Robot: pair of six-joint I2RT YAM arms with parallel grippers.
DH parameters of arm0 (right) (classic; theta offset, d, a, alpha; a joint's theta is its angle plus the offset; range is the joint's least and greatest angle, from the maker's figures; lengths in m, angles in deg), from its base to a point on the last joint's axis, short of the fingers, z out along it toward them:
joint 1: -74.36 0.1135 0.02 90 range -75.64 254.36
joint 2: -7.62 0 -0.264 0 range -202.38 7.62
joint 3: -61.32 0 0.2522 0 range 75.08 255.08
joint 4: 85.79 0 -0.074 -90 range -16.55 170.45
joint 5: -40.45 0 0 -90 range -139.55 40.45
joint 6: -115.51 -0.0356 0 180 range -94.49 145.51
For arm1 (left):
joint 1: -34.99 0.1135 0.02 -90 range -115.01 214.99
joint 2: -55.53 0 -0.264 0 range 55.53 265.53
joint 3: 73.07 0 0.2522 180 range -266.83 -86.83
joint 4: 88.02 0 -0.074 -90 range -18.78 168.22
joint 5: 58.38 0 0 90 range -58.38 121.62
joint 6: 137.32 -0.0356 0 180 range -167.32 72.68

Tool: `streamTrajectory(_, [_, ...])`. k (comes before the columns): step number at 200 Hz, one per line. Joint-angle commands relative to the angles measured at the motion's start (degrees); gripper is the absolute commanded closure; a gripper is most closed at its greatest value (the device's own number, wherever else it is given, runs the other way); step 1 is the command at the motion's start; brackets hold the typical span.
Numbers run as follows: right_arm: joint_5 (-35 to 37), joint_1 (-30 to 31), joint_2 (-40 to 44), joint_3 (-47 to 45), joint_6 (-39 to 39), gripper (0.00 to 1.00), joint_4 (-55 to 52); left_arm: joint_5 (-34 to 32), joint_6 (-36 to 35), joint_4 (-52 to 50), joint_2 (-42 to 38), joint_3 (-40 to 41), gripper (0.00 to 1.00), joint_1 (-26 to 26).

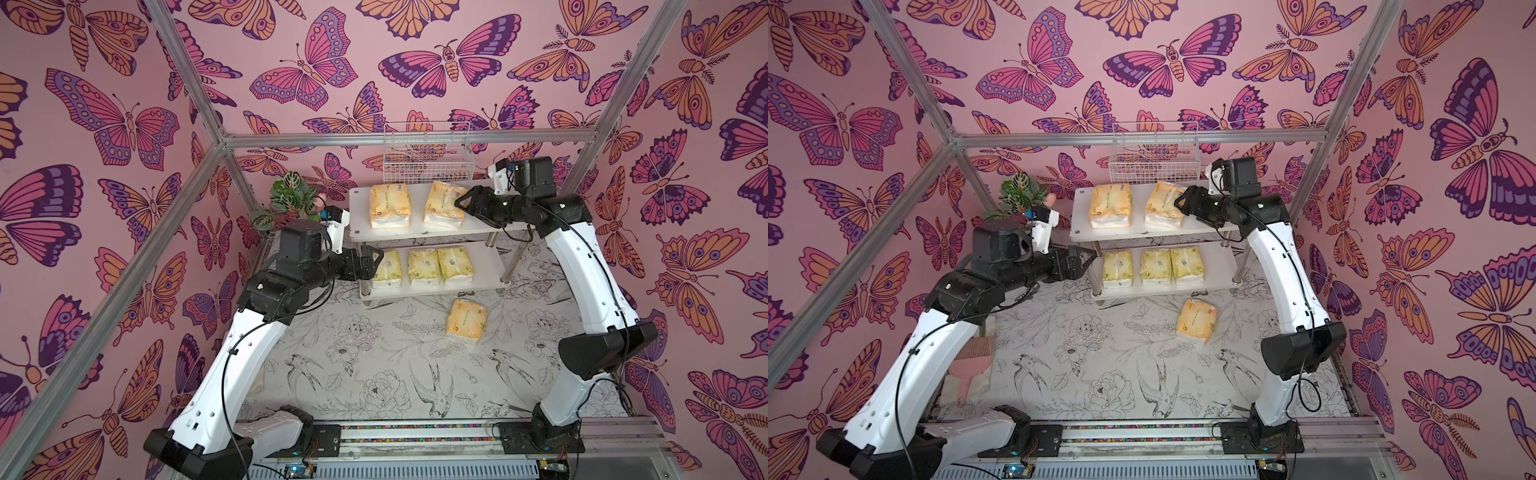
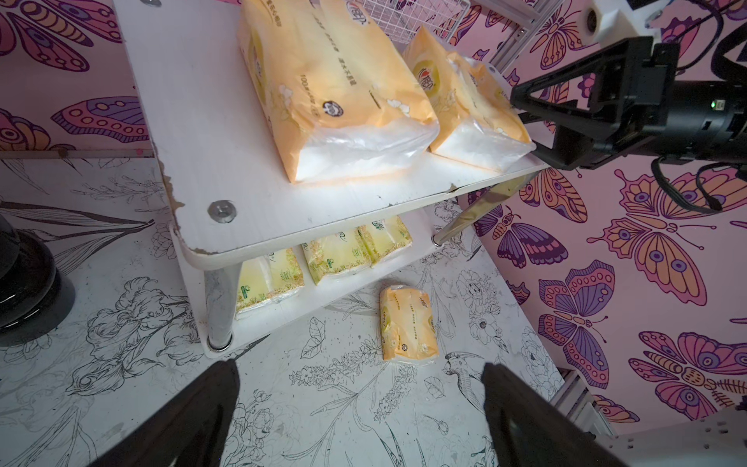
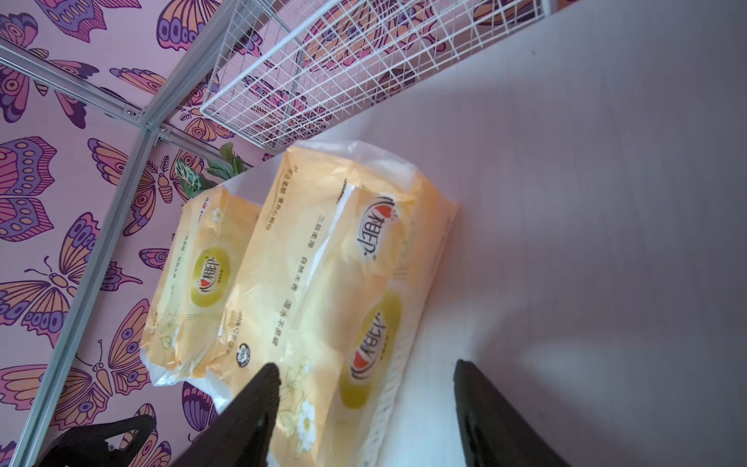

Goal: Place the tissue boxes on the shelf by color
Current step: Place a box of tissues on the shelf, then adjust the box of tissues on the shelf.

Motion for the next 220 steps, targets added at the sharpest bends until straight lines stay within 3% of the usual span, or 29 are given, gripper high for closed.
streamTrajectory(1, [0.3,-0.3,-2.3,1.8,0.0,0.29,1.4,1.3,0.3,-0.3,-1.0,1.2,0.00,0.3])
streamTrajectory(84, [-4.3,-0.2,-7.1,4.0,-6.0,0.29,9.4,1.3,0.6,-0.1,-1.7,2.2,0.01,0.3])
streamTrajectory(154, [-5.5,-0.2,-8.5,4.7,-6.7,0.29,10.6,1.4,0.7,-0.2,-1.9,2.5,0.01,0.3])
streamTrajectory(185, [-3.6,-0.2,-4.7,1.9,-5.8,0.29,12.2,1.4,0.8,-0.1,-1.9,2.6,0.00,0.3])
streamTrajectory(220, [-2.0,-0.2,5.8,-6.6,-4.6,0.28,15.3,1.7,0.9,0.1,-3.1,4.0,0.00,0.2])
